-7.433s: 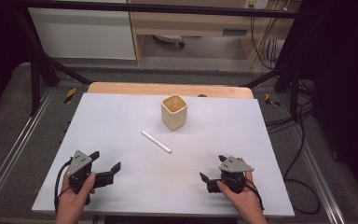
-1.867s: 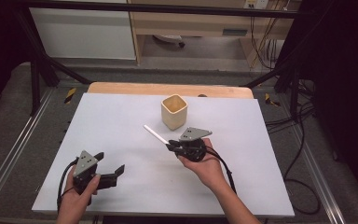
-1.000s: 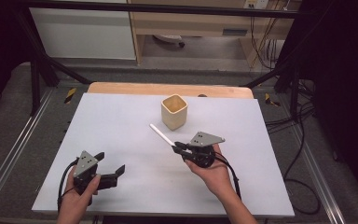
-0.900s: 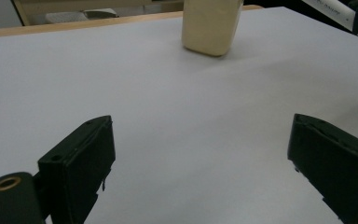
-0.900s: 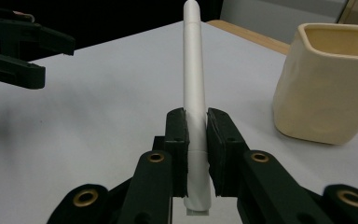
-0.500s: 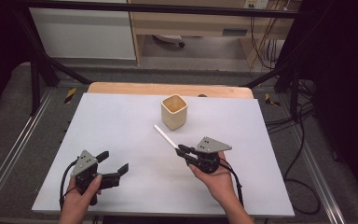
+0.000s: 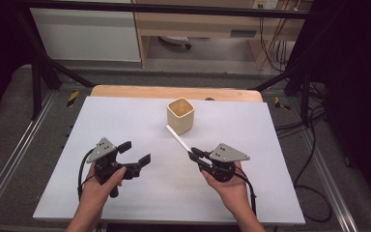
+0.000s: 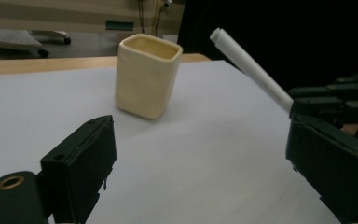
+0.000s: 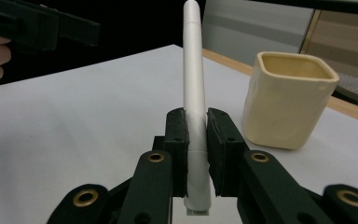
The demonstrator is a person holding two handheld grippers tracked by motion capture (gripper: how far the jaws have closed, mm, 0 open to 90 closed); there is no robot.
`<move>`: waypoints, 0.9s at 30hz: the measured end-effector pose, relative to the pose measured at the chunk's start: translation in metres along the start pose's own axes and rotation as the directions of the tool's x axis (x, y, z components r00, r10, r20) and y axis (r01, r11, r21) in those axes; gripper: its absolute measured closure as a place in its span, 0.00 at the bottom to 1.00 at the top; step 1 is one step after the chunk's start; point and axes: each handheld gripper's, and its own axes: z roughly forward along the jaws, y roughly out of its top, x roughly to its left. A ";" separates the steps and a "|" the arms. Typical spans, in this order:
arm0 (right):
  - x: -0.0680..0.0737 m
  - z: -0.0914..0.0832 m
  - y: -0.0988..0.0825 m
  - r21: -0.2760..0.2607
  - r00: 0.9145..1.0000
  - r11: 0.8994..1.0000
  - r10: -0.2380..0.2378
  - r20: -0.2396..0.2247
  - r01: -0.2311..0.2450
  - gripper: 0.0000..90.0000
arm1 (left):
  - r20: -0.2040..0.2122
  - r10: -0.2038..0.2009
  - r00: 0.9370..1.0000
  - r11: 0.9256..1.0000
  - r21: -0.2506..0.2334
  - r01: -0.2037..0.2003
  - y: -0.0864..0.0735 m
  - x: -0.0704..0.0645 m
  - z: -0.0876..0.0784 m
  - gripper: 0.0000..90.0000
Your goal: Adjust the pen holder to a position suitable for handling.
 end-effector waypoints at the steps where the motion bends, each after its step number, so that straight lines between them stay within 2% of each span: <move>1: 0.000 -0.001 0.001 -0.007 1.000 1.000 -0.002 0.005 0.002 0.88 | 0.009 0.003 1.000 1.000 -0.007 -0.003 0.006 -0.003 0.004 0.10; 4: -0.001 -0.002 0.004 -0.026 1.000 1.000 0.001 0.016 -0.001 0.88 | 0.023 0.015 1.000 1.000 -0.017 -0.014 0.020 -0.009 0.011 0.11; 7: -0.002 -0.006 0.007 -0.049 1.000 0.999 0.004 0.030 -0.002 0.88 | 0.047 0.007 0.999 0.999 -0.039 -0.005 0.033 -0.014 0.016 0.11; 10: -0.003 -0.009 0.010 -0.067 0.999 0.998 0.007 0.040 -0.004 0.88 | 0.065 -0.011 0.998 0.999 -0.046 0.014 0.038 -0.014 0.020 0.12; 11: -0.003 -0.010 0.010 -0.069 0.999 0.998 0.004 0.045 -0.001 0.88 | 0.084 -0.039 0.996 0.998 -0.054 0.043 0.039 -0.014 0.022 0.12; 13: -0.003 -0.011 0.011 -0.072 0.999 0.997 -0.004 0.051 0.008 0.88 | 0.114 -0.064 0.991 0.995 -0.063 0.071 0.041 -0.015 0.024 0.17; 19: 0.002 -0.008 0.014 -0.088 0.998 0.996 -0.013 0.058 0.018 0.88 | 0.172 -0.069 0.983 0.995 -0.063 0.081 0.046 -0.025 0.033 0.23; 24: 0.009 -0.003 0.018 -0.102 0.998 0.994 -0.033 0.052 0.038 0.88 | 0.219 -0.106 0.970 0.990 -0.073 0.124 0.049 -0.030 0.040 0.33; 27: 0.014 0.001 0.019 -0.109 0.998 0.993 -0.034 0.046 0.039 0.88 | 0.216 -0.115 0.970 0.989 -0.067 0.133 0.049 -0.029 0.043 0.42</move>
